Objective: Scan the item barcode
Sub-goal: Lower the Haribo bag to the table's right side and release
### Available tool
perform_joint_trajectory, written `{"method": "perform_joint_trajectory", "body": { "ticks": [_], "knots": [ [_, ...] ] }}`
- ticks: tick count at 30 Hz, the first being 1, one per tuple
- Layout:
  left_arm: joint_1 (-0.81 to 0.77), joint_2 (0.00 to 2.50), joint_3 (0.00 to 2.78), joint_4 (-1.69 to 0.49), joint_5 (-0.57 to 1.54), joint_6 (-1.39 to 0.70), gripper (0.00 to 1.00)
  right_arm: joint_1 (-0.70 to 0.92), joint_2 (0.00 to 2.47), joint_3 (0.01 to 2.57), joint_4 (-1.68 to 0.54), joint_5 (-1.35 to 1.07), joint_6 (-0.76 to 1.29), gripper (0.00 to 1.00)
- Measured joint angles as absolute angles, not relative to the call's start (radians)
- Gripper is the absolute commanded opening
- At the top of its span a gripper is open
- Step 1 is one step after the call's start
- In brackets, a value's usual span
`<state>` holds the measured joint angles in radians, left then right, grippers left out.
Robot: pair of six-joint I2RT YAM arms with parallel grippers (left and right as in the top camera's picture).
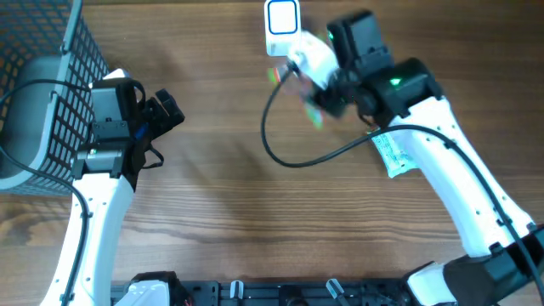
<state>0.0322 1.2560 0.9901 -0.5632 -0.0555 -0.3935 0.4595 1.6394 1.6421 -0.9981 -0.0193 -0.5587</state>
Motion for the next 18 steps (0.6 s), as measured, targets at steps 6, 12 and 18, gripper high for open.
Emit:
{"method": "perform_joint_trajectory", "body": {
  "ticks": [6, 12, 18],
  "knots": [
    [0.032, 1.256, 0.990, -0.564, -0.056, -0.393, 1.00, 0.404, 1.677, 1.318, -0.984, -0.084, -0.362, 0.04],
    [0.032, 1.256, 0.990, -0.566, -0.056, -0.393, 1.00, 0.398, 1.685, 1.099, -0.691, 0.140, -0.334, 1.00],
    [0.032, 1.256, 0.990, -0.564, -0.056, -0.393, 1.00, 0.398, 1.685, 1.164, -0.672, 0.157, -0.217, 0.72]
  ]
}}
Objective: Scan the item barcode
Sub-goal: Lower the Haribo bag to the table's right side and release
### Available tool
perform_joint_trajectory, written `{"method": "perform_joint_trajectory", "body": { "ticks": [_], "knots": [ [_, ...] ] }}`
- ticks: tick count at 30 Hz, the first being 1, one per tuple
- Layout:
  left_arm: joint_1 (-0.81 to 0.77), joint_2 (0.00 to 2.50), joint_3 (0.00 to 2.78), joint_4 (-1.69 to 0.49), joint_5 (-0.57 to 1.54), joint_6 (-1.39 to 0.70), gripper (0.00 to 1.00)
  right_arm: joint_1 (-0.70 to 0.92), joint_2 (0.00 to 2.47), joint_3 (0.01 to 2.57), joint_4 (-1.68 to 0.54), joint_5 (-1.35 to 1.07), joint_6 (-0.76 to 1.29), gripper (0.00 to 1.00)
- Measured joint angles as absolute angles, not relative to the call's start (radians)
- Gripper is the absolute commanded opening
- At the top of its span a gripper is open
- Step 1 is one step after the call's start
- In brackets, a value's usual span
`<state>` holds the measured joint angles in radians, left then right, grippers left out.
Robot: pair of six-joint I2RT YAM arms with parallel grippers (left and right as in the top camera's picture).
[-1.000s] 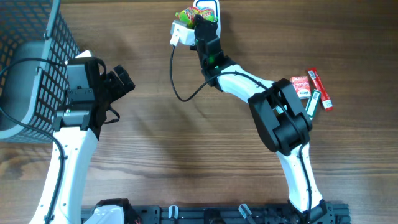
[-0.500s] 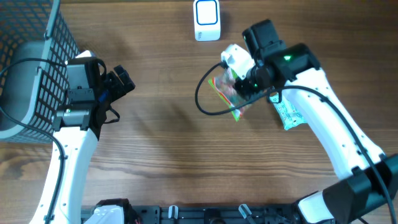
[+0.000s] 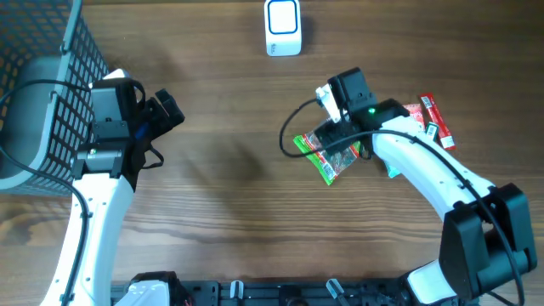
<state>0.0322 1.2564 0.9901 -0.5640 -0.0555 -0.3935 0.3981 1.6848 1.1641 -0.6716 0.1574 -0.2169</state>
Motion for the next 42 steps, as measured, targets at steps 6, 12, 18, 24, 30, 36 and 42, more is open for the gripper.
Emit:
{"method": "perform_joint_trajectory", "body": {
  "ticks": [6, 12, 18, 24, 30, 36, 42],
  "knots": [
    [0.032, 1.256, 0.990, -0.564, -0.055, -0.393, 1.00, 0.398, 1.681, 1.241, -0.829, -0.014, -0.017, 0.56],
    [0.032, 1.256, 0.990, -0.564, -0.055, -0.393, 1.00, 0.398, 1.683, 1.128, -0.786, -0.020, 0.137, 0.68],
    [0.032, 1.256, 0.990, -0.564, -0.056, -0.393, 1.00, 0.400, 1.687, 0.974, -0.569, 0.005, 0.095, 0.84],
    [0.032, 1.256, 0.990, -0.564, -0.056, -0.393, 1.00, 0.400, 1.662, 1.106, -0.653, 0.007, 0.017, 1.00],
    [0.032, 1.256, 0.990, -0.564, -0.056, -0.393, 1.00, 0.400, 1.612, 1.148, -0.642, 0.007, 0.018, 1.00],
    [0.032, 1.256, 0.990, -0.564, -0.056, -0.393, 1.00, 0.400, 1.612, 1.148, -0.642, 0.007, 0.018, 1.00],
    [0.032, 1.256, 0.990, -0.564, -0.056, -0.393, 1.00, 0.400, 1.612, 1.148, -0.642, 0.007, 0.018, 1.00]
  ]
}}
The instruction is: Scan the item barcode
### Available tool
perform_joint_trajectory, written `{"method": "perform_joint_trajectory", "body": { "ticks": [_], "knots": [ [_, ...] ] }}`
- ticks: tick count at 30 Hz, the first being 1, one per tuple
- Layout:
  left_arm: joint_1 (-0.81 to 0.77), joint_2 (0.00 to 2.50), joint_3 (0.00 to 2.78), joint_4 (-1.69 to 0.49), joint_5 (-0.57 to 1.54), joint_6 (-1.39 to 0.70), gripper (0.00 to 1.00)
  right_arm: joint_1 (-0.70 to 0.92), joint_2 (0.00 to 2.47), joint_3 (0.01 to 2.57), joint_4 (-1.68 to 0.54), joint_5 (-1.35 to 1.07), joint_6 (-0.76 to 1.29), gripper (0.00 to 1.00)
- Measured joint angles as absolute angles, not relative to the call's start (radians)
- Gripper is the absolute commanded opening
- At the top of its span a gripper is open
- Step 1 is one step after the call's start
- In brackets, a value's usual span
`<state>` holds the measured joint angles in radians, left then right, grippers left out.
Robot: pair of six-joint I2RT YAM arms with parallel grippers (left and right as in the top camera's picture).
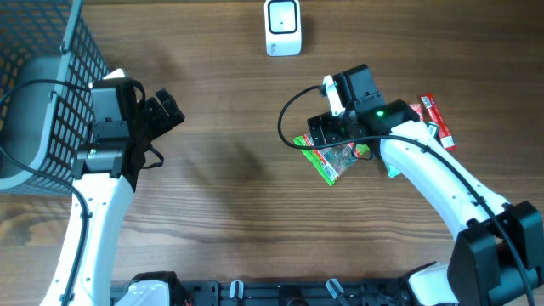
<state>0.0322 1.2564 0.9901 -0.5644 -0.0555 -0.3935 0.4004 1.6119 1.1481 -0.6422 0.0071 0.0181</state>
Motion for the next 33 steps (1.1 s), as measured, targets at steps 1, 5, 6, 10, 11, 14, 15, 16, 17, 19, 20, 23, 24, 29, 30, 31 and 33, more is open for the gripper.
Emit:
{"method": "perform_joint_trajectory", "body": {
  "ticks": [1, 5, 6, 10, 11, 14, 15, 16, 17, 19, 20, 23, 24, 29, 30, 31, 33],
  "knots": [
    [0.032, 1.256, 0.990, -0.564, -0.056, -0.393, 1.00, 0.400, 1.612, 1.148, -0.642, 0.007, 0.018, 1.00],
    [0.032, 1.256, 0.990, -0.564, -0.056, -0.393, 1.00, 0.400, 1.610, 1.148, -0.642, 0.007, 0.018, 1.00],
    [0.032, 1.256, 0.990, -0.564, -0.055, -0.393, 1.00, 0.400, 1.597, 1.148, -0.643, 0.005, 0.019, 1.00],
    [0.032, 1.256, 0.990, -0.564, -0.055, -0.393, 1.00, 0.400, 1.403, 1.147, -0.643, 0.001, 0.021, 1.00],
    [0.032, 1.256, 0.990, -0.565, -0.055, -0.393, 1.00, 0.400, 1.328, 1.147, -0.643, 0.001, 0.021, 1.00],
    [0.032, 1.256, 0.990, -0.564, -0.056, -0.393, 1.00, 0.400, 1.135, 1.147, -0.643, 0.001, 0.021, 1.00],
    [0.032, 1.256, 0.990, -0.564, -0.055, -0.393, 1.00, 0.400, 1.092, 1.147, -0.643, 0.000, 0.021, 1.00],
    [0.032, 1.256, 0.990, -0.564, -0.056, -0.393, 1.00, 0.400, 1.020, 1.147, -0.643, 0.001, 0.021, 1.00],
    [0.032, 1.256, 0.990, -0.565, -0.056, -0.393, 1.00, 0.400, 0.987, 1.147, -0.644, 0.000, 0.021, 1.00],
    [0.032, 1.256, 0.990, -0.564, -0.056, -0.393, 1.00, 0.400, 0.888, 1.147, -0.646, 0.001, 0.021, 1.00],
    [0.032, 1.256, 0.990, -0.565, -0.055, -0.393, 1.00, 0.401, 0.844, 1.147, -0.646, 0.000, 0.021, 1.00],
    [0.032, 1.256, 0.990, -0.564, -0.056, -0.393, 1.00, 0.401, 0.721, 1.147, -0.648, 0.001, 0.020, 1.00],
    [0.032, 1.256, 0.990, -0.565, -0.056, -0.393, 1.00, 0.395, 0.640, 1.147, -0.674, 0.004, 0.017, 1.00],
    [0.032, 1.256, 0.990, -0.564, -0.056, -0.393, 1.00, 0.310, 0.456, 1.146, -0.730, 0.028, -0.042, 1.00],
    [0.032, 1.256, 0.990, -0.565, -0.056, -0.393, 1.00, 0.280, 0.416, 1.121, -0.729, 0.030, -0.051, 1.00],
    [0.032, 1.256, 0.990, -0.566, -0.056, -0.393, 1.00, 0.254, 0.380, 1.083, -0.729, 0.031, -0.055, 1.00],
    [0.032, 1.256, 0.990, -0.566, -0.055, -0.393, 1.00, 0.198, 0.296, 0.949, -0.711, 0.032, -0.058, 1.00]
  ]
}}
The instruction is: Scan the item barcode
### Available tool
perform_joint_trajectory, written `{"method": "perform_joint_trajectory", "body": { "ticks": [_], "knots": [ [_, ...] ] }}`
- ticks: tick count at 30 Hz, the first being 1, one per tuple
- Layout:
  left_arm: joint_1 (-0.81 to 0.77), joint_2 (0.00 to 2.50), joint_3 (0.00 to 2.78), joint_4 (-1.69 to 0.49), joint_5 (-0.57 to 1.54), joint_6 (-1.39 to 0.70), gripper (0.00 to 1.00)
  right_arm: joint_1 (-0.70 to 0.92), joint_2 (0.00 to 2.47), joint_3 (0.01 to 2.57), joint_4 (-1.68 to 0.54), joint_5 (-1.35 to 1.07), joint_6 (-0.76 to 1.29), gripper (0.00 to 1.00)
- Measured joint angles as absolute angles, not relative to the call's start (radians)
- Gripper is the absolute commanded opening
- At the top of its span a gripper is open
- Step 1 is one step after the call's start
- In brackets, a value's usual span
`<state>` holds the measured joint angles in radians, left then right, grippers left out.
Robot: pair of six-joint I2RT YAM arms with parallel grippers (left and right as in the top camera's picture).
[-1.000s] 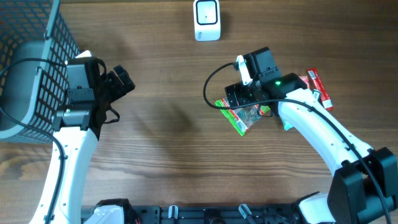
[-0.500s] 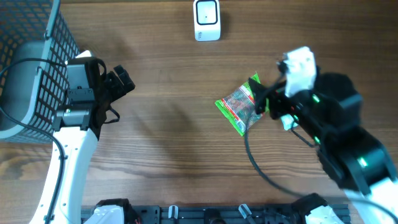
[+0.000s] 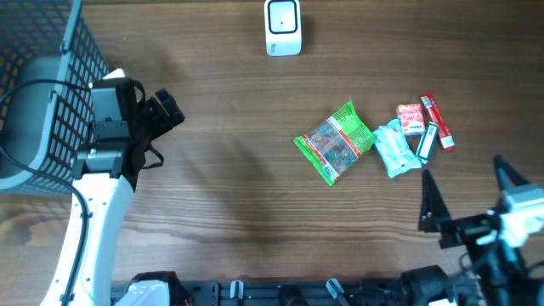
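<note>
A green snack packet (image 3: 336,143) lies flat on the wooden table (image 3: 238,195), right of centre. The white barcode scanner (image 3: 281,27) stands at the far edge, well above it. My right gripper (image 3: 468,190) hangs at the lower right, below and right of the packet, with its fingers (image 3: 429,202) spread wide and nothing between them. My left gripper (image 3: 168,111) rests at the left, near the basket, holding nothing; its dark jaws are too small to read.
Right of the green packet lie a pale blue packet (image 3: 393,149), a small red packet (image 3: 411,117), a red stick (image 3: 435,121) and a dark green stick (image 3: 427,142). A dark wire basket (image 3: 59,51) stands at the far left.
My right arm has left the green packet and now sits at the lower right corner, gripper open. The packet lies uncovered in the same spot. The left arm has not moved.
First my right gripper held the green packet up close to the scanner at the far edge. Then it was down on the table with the packet beside the other items. It stayed over the packet, and now it is away with the packet left lying.
</note>
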<state>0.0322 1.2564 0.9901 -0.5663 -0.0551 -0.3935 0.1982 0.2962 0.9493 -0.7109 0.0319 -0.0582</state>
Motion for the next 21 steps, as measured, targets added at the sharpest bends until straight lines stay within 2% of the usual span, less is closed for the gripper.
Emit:
{"method": "perform_joint_trajectory", "body": {
  "ticks": [2, 6, 10, 14, 18, 21],
  "knots": [
    [0.032, 1.256, 0.990, -0.565, -0.056, -0.393, 1.00, 0.154, 0.207, 0.786, -0.639, 0.029, -0.058, 1.00],
    [0.032, 1.256, 0.990, -0.564, -0.056, -0.393, 1.00, 0.092, 0.031, 0.509, -0.342, -0.030, -0.058, 1.00],
    [0.032, 1.256, 0.990, -0.563, -0.056, -0.393, 1.00, 0.039, 0.021, 0.315, 0.109, -0.101, -0.051, 1.00],
    [0.032, 1.256, 0.990, -0.564, -0.056, -0.393, 1.00, 0.033, 0.016, 0.171, 0.371, -0.092, -0.009, 1.00],
    [0.032, 1.256, 0.990, -0.564, -0.055, -0.393, 1.00, 0.033, 0.015, 0.040, 0.432, -0.043, 0.079, 1.00],
    [0.032, 1.256, 0.990, -0.564, -0.056, -0.393, 1.00, 0.032, 0.013, 0.006, 0.276, -0.024, 0.131, 1.00]
  ]
}}
